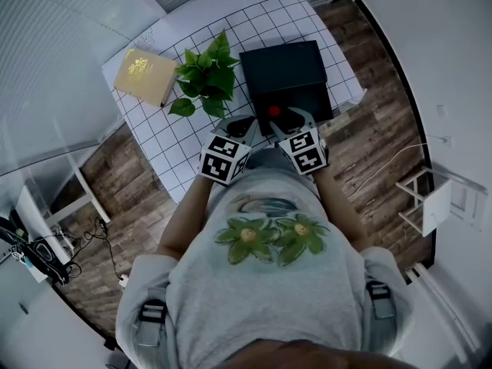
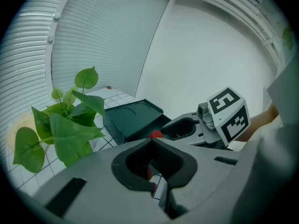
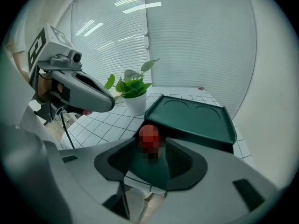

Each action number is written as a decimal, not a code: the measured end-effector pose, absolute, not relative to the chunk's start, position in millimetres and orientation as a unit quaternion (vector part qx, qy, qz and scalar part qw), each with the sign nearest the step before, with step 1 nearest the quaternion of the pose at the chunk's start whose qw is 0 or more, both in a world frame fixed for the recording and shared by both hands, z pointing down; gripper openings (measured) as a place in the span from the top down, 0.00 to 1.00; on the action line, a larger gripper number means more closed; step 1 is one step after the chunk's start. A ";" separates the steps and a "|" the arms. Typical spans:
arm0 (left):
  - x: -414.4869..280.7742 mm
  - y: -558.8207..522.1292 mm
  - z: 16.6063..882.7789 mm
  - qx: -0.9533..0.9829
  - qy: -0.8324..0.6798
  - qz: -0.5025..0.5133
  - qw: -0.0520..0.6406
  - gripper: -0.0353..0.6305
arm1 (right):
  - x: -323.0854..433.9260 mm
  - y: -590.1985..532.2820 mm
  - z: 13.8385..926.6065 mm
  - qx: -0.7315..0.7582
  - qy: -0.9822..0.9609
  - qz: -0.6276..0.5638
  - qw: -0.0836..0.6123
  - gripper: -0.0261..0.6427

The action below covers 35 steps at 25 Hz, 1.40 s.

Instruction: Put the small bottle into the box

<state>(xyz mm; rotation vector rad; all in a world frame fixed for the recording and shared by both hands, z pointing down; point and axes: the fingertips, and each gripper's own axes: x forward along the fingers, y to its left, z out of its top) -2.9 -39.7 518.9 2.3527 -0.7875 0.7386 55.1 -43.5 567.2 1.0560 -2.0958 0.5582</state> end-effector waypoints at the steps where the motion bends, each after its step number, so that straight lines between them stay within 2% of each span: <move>1: -2.9 -39.0 518.3 0.875 -0.291 0.275 0.272 0.94 | 56.0 -43.3 565.1 0.415 -0.810 0.218 0.353 0.68; 8: -4.0 -31.3 509.8 0.883 -0.283 0.269 0.261 0.94 | 61.9 -36.8 553.0 0.454 -0.797 0.220 0.333 0.84; 15: -10.1 -23.9 500.7 0.890 -0.283 0.256 0.250 0.94 | 62.3 -24.0 543.1 0.476 -0.792 0.216 0.315 0.92; 24: -15.7 -6.7 493.2 0.897 -0.281 0.245 0.238 0.94 | 55.8 -4.4 520.9 0.502 -0.793 0.215 0.271 0.95; 35: -27.3 6.0 488.0 0.899 -0.286 0.236 0.234 0.94 | 44.8 14.3 501.9 0.517 -0.795 0.168 0.270 0.95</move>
